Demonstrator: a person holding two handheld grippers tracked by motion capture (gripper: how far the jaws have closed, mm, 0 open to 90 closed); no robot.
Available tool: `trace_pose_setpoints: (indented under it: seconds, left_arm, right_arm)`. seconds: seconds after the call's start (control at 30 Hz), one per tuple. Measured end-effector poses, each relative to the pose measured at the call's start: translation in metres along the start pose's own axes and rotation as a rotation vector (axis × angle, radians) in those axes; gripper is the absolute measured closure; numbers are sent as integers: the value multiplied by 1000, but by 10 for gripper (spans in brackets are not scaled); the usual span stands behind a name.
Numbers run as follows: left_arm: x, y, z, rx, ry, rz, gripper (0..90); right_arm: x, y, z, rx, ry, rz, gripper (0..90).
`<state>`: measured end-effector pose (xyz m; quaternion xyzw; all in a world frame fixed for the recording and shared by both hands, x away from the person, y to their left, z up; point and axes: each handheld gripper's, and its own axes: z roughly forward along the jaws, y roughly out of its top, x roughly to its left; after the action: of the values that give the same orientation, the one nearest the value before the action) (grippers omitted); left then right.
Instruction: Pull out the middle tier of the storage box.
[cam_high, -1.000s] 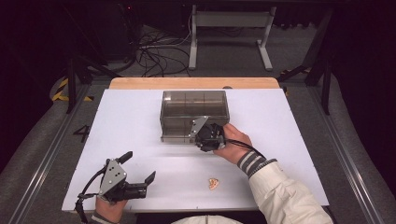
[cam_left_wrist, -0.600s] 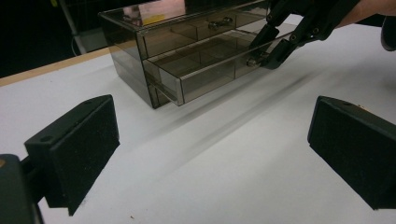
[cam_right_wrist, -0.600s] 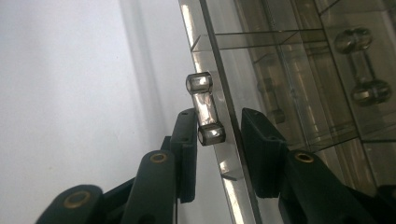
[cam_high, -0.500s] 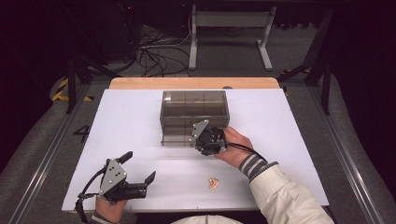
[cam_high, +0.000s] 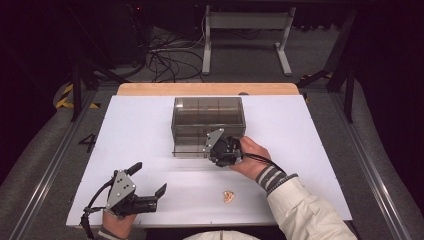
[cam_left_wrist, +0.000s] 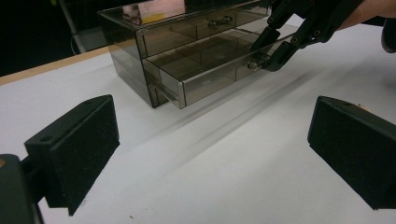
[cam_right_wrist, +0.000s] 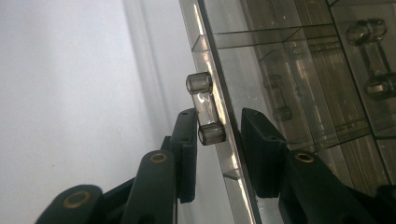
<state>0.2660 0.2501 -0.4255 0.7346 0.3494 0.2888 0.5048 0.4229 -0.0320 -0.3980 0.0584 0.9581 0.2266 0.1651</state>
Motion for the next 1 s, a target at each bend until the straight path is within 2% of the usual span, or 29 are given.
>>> trace_pose_setpoints:
  seconds: [0.07,0.3,0.4,0.53,1.0]
  left_arm:
    - [0,0,0,0,0,0,27]
    - [0,0,0,2,2,1,27]
    - [0,0,0,2,2,2,27]
    - [0,0,0,2,3,3,27]
    - [0,1,2,0,0,5,28]
  right_arm:
    - [1,0,0,-7,-6,22,667]
    - [-1,-2,1,-11,16,16,612]
    - [0,-2,-1,-28,26,35,593]
    - [0,-2,-5,-40,31,36,571]
    - [5,-8,-31,-156,2,82,556]
